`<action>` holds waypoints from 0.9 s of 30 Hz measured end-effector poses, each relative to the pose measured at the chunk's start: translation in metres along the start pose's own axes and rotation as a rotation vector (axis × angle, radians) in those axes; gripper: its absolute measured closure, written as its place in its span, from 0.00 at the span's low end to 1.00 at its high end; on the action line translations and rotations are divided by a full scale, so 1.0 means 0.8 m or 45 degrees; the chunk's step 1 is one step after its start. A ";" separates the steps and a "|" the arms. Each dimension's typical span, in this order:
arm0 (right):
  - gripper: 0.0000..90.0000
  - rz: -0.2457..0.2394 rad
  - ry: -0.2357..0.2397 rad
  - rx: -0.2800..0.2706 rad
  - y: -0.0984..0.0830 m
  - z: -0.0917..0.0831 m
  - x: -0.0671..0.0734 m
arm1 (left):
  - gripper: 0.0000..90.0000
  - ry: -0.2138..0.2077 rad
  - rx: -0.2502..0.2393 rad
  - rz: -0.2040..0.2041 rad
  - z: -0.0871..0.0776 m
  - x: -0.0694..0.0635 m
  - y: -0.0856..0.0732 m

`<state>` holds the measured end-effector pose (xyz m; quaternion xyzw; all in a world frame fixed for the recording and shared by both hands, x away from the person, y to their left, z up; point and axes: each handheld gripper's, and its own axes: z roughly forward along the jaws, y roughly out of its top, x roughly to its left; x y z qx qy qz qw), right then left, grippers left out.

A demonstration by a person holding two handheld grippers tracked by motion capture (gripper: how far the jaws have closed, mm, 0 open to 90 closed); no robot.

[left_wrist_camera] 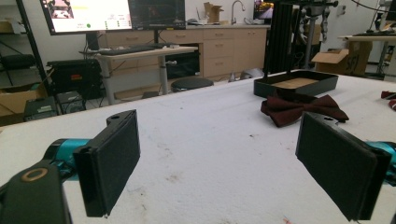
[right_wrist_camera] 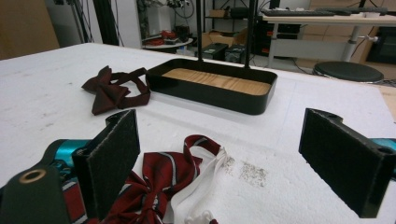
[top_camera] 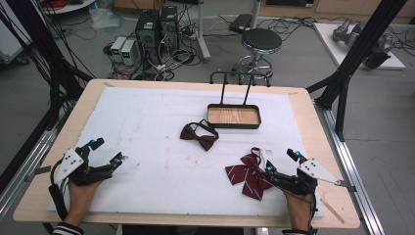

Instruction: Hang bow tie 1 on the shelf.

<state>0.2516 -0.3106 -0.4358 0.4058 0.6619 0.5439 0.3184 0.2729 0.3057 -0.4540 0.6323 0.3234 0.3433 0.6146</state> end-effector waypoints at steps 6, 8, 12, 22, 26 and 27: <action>0.13 -0.016 0.040 0.026 0.016 -0.005 0.004 | 0.16 0.002 -0.001 -0.009 0.000 0.000 0.000; 0.13 -0.021 0.046 0.032 0.019 -0.006 0.005 | 0.16 0.003 0.000 -0.009 0.000 0.000 0.000; 0.13 -0.036 0.087 0.097 0.032 -0.006 0.007 | 0.16 0.008 -0.002 -0.006 0.000 0.000 0.000; 0.14 -0.129 0.178 0.294 0.051 0.002 0.017 | 0.16 0.011 -0.002 -0.006 0.000 0.000 0.000; 0.19 -0.174 0.232 0.409 0.056 0.009 0.023 | 0.16 0.010 -0.001 -0.009 0.000 0.000 0.000; 0.19 -0.175 0.238 0.431 0.057 0.011 0.024 | 0.16 0.010 -0.001 -0.009 0.000 0.000 0.000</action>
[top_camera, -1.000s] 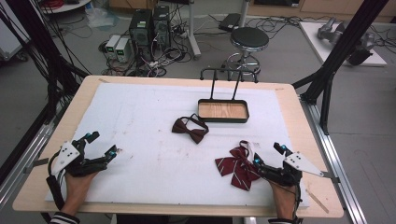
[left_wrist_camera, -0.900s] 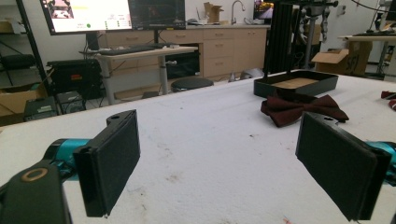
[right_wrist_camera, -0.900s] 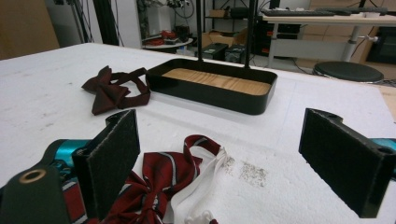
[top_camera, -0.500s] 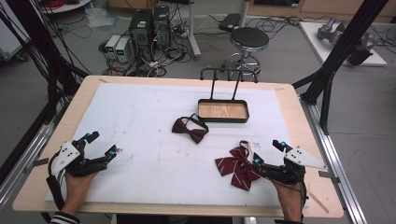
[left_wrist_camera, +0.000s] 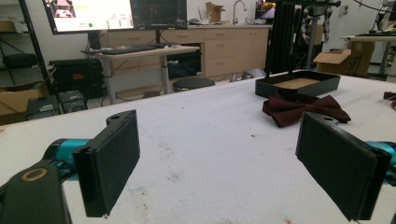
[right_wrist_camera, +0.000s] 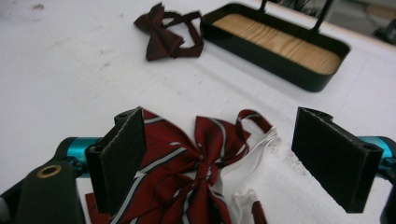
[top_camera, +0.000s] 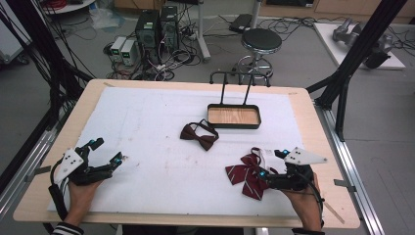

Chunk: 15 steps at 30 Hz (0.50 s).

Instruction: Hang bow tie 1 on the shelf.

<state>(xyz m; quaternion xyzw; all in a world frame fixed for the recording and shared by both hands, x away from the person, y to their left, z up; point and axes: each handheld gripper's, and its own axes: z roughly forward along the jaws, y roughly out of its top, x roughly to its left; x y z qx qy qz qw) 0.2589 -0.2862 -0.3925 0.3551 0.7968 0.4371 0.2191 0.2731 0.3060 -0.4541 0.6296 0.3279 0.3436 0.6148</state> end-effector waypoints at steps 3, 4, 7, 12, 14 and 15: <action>0.21 -0.003 0.038 0.055 0.004 0.005 0.001 | 0.16 0.000 0.000 -0.004 0.000 0.000 0.000; 0.23 -0.013 0.036 0.067 0.005 0.007 0.002 | 0.16 0.000 0.000 -0.004 0.000 0.000 0.000; 0.27 -0.021 0.058 0.086 0.008 0.011 0.004 | 0.16 0.002 0.000 -0.001 0.000 0.000 0.000; 0.32 -0.024 0.064 0.141 0.011 0.018 0.005 | 0.16 0.002 -0.001 -0.004 0.000 0.000 0.000; 0.37 -0.011 0.071 0.185 0.011 0.023 0.004 | 0.16 0.002 0.002 -0.006 0.000 0.000 0.000; 0.38 -0.012 0.075 0.198 0.012 0.025 0.004 | 0.16 0.002 0.002 -0.006 0.000 0.001 0.000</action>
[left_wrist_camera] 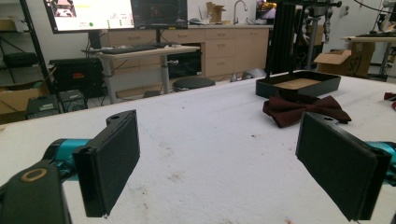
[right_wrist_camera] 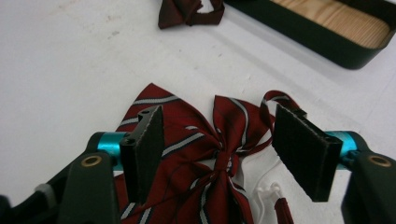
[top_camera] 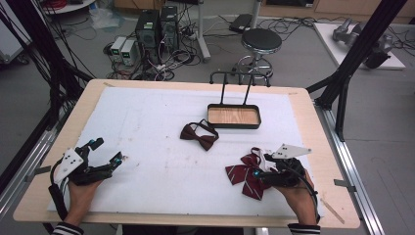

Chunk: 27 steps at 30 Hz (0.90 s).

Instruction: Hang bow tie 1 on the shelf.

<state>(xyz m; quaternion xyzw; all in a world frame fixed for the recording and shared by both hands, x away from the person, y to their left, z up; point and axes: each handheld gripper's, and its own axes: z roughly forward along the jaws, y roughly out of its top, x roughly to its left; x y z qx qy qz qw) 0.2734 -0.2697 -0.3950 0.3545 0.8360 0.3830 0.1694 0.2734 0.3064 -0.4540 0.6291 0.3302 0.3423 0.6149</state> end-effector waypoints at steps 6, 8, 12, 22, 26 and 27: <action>0.43 -0.019 -0.006 0.077 0.002 0.008 0.002 | 0.16 0.000 0.000 -0.001 0.000 0.000 0.000; 0.44 -0.021 -0.006 0.087 0.002 0.009 0.002 | 0.16 -0.001 0.000 0.000 0.000 0.000 0.000; 0.47 -0.016 0.006 0.153 0.000 0.016 0.003 | 0.16 -0.001 0.000 -0.002 0.000 0.000 0.000; 0.49 -0.010 0.003 0.255 0.001 0.023 0.001 | 0.16 -0.004 0.003 0.003 0.000 0.000 0.000; 0.53 -0.009 0.007 0.287 0.001 0.025 0.000 | 0.16 -0.002 0.001 -0.002 0.000 0.000 0.000; 0.53 -0.006 0.003 0.294 0.001 0.026 0.000 | 0.16 -0.002 0.002 -0.002 0.000 0.000 0.000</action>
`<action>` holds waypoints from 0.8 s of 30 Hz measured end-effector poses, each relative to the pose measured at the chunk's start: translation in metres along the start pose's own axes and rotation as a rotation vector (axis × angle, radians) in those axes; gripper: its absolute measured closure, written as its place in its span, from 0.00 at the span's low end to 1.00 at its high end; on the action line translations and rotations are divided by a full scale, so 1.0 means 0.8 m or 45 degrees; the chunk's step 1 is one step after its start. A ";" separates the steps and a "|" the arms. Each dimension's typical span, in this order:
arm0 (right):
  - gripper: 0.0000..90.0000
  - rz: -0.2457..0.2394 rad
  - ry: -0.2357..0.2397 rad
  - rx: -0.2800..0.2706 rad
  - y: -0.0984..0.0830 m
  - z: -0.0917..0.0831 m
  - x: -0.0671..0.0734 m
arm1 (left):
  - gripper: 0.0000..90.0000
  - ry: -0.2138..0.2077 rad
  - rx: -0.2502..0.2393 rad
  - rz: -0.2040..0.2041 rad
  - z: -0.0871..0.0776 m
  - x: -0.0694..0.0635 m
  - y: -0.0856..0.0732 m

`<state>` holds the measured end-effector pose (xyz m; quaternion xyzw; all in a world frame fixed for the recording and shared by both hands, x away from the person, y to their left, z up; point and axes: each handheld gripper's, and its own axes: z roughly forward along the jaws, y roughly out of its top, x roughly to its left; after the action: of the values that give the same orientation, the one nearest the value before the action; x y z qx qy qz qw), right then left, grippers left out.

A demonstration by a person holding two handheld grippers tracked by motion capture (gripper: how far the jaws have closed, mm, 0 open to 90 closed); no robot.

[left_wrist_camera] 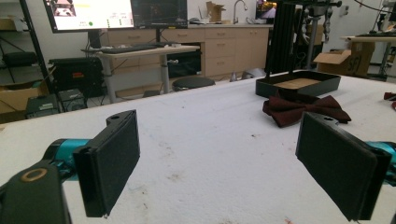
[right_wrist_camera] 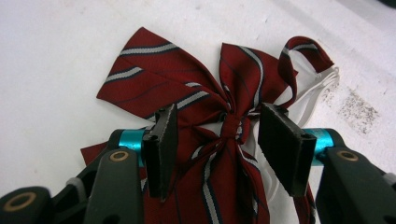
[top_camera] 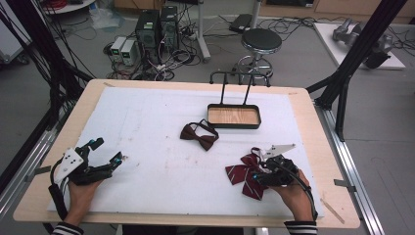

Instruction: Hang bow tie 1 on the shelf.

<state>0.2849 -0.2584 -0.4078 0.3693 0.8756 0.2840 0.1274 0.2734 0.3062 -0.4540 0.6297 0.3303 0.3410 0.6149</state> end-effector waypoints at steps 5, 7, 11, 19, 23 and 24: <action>0.52 -0.004 -0.008 0.032 0.001 0.004 -0.002 | 0.16 -0.002 0.002 0.004 0.000 0.000 0.000; 0.53 -0.008 -0.013 0.051 0.001 0.004 -0.002 | 0.16 -0.001 0.004 0.006 0.000 0.000 0.000; 0.54 -0.008 -0.017 0.081 0.002 0.006 -0.003 | 0.16 -0.001 0.003 0.004 0.000 0.000 0.000; 0.59 0.006 -0.017 0.125 0.004 0.010 -0.005 | 0.16 0.000 0.003 0.003 0.000 0.000 0.000; 0.62 0.016 -0.021 0.146 0.007 0.013 -0.005 | 0.16 -0.001 0.003 0.004 0.000 0.000 0.000; 0.64 0.017 -0.027 0.158 0.008 0.014 -0.005 | 0.16 -0.001 0.003 0.004 0.000 0.000 0.000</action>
<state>0.2963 -0.2531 -0.4131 0.3854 0.8876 0.2262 0.1117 0.2735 0.3061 -0.4539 0.6311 0.3297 0.3412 0.6137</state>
